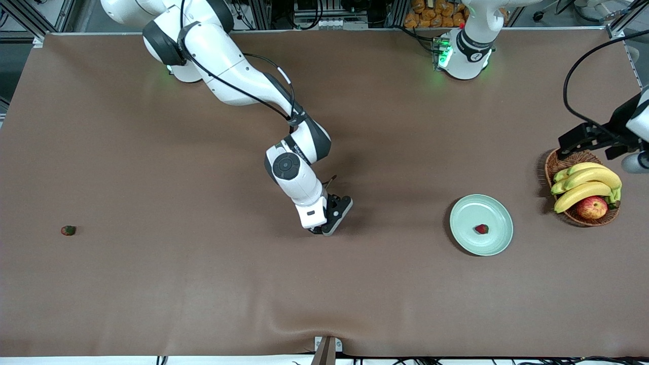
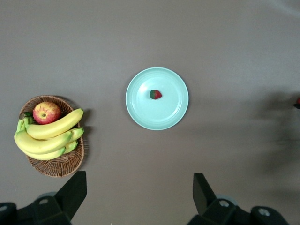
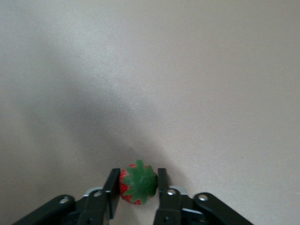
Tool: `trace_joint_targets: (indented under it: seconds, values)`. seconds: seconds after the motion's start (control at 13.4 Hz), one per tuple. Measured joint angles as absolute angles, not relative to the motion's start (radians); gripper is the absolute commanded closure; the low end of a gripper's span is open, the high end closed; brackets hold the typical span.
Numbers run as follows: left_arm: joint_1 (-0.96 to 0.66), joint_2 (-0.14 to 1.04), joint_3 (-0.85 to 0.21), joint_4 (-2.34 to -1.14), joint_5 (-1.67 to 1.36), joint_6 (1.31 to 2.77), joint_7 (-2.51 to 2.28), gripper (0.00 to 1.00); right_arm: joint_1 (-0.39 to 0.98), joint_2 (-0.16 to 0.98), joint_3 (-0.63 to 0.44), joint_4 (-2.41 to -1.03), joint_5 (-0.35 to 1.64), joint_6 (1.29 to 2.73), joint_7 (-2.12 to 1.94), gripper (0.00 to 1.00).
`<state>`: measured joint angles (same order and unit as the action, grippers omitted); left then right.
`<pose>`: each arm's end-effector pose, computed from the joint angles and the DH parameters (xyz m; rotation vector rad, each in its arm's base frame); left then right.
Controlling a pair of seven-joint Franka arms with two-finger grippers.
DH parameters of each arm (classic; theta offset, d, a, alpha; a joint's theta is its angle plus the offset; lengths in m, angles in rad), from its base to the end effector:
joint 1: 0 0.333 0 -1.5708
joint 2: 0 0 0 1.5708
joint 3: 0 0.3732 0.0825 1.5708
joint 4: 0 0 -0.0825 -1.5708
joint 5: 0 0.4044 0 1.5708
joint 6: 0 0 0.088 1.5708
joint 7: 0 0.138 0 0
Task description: Collect all strawberries into plate
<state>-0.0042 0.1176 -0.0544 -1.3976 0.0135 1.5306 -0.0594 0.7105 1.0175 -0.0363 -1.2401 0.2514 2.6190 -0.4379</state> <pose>0.6142 -0.0318 0.6623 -3.1353 -0.0029 -0.0250 0.6645 0.5411 0.1685 -2.6047 -1.3228 -0.5063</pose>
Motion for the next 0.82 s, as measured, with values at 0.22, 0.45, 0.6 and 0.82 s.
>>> trace_joint_targets:
  seconds: [0.22, 0.45, 0.6, 0.82]
  values:
    - [-0.030, 0.050, -0.024, -1.483, 0.008, 1.531, -0.059, 0.00, 0.710, 1.004, -0.063, -1.216, 0.251, 2.620, -0.433, 0.00]
    - [-0.032, 0.015, -0.023, -1.548, 0.005, 1.551, -0.059, 0.00, 0.697, 0.941, -0.109, -1.237, 0.251, 2.602, -0.422, 0.00]
    - [-0.043, 0.021, -0.030, -1.563, 0.001, 1.577, -0.059, 0.00, 0.676, 0.879, -0.168, -1.291, 0.252, 2.571, -0.421, 0.00]
    - [-0.061, 0.057, -0.063, -1.574, -0.032, 1.630, -0.060, 0.00, 0.613, 0.804, -0.268, -1.348, 0.252, 2.478, -0.421, 0.00]
